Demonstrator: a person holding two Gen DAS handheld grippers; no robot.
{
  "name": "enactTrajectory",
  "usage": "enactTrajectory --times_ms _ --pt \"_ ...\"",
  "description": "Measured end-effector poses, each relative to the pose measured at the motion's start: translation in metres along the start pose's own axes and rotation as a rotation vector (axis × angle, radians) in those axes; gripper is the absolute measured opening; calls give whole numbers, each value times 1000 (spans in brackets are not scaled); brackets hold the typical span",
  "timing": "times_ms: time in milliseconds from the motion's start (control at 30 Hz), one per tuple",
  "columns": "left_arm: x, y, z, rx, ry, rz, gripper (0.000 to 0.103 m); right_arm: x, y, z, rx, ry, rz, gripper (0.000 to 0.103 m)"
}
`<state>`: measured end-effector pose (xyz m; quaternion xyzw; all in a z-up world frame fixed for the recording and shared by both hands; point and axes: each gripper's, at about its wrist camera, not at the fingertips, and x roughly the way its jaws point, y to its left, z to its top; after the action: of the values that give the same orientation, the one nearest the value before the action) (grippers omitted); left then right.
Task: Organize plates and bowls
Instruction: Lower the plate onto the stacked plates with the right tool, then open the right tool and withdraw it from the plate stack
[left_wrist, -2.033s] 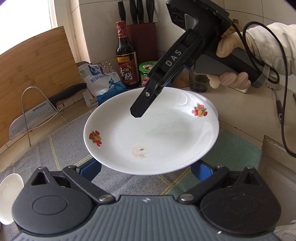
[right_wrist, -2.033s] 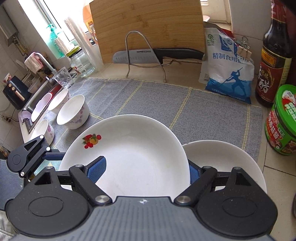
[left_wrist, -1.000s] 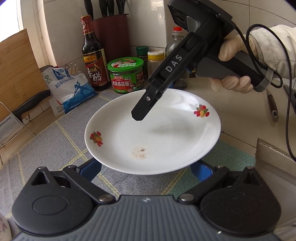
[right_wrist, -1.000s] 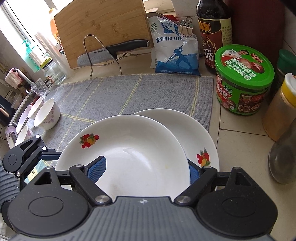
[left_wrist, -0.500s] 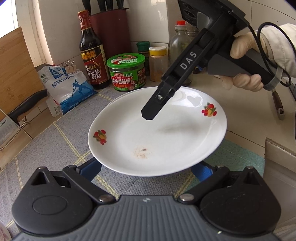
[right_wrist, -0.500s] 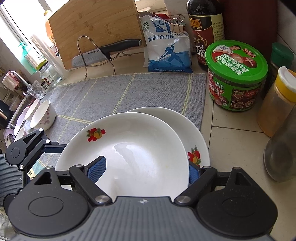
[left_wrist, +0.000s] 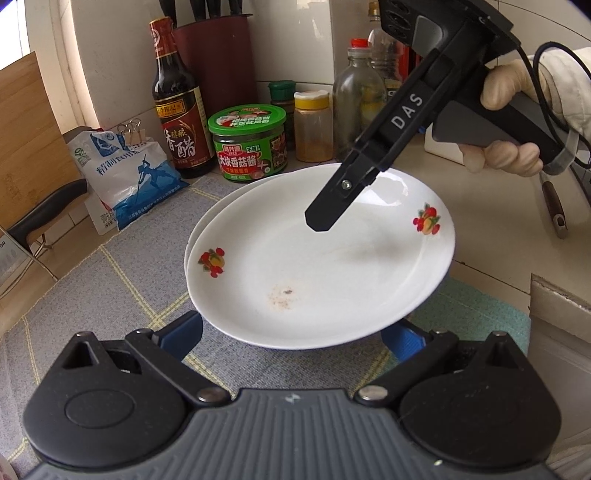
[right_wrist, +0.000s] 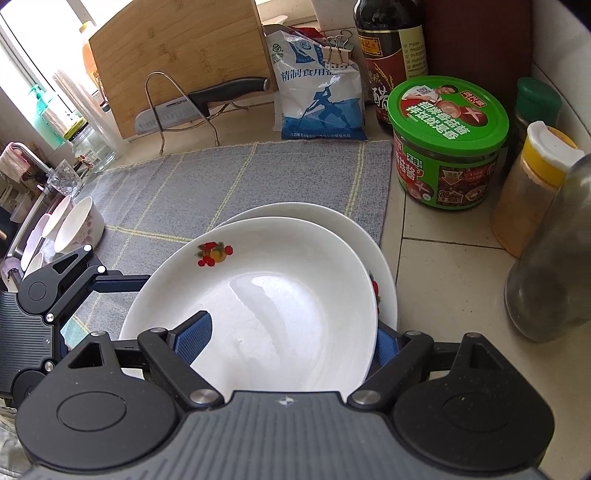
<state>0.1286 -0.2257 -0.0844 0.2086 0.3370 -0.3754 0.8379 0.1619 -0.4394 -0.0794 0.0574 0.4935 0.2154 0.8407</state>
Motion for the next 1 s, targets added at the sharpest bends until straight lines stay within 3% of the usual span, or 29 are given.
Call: enactTrajectory --times_ms 500,733,1000 --pt "-7 -1 -3 -6 -24 9 102 -12 15 -7 -10 -2 -96 92" --pt "-27 4 -8 -29 -61 19 102 -9 29 -10 -21 19 -151 102" --pt "-58 12 -22 -53 -91 60 102 -11 36 -21 0 18 -223 103"
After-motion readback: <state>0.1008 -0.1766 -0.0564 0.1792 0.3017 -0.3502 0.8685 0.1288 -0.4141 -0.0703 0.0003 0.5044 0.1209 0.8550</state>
